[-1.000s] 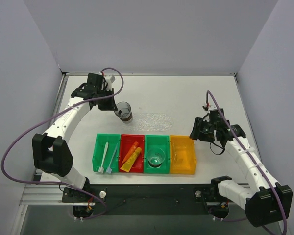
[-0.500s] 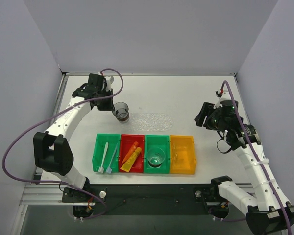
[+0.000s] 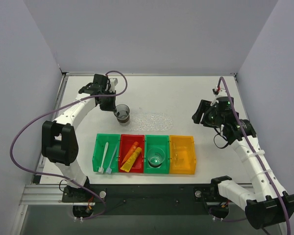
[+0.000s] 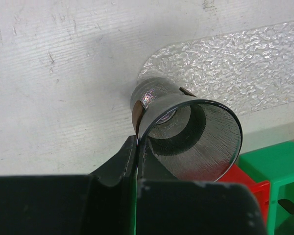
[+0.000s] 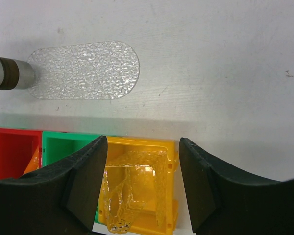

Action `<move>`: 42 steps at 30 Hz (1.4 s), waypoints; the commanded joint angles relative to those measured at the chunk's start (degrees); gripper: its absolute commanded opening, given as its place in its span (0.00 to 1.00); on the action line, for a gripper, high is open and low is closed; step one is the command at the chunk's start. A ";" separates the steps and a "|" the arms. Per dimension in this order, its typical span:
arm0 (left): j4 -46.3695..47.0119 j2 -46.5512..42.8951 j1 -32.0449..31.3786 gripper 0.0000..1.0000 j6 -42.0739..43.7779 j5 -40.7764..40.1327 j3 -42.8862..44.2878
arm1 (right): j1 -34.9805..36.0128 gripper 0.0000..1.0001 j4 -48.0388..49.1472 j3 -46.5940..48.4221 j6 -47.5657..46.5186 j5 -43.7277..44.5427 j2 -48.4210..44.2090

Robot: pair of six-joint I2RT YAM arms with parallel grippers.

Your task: Prepare toiletry sets of a toothbrush and toothpaste on the tray

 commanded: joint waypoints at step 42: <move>5.86 2.85 -1.34 0.00 1.87 -2.78 3.13 | -0.05 0.56 3.55 3.68 -1.11 -2.38 6.57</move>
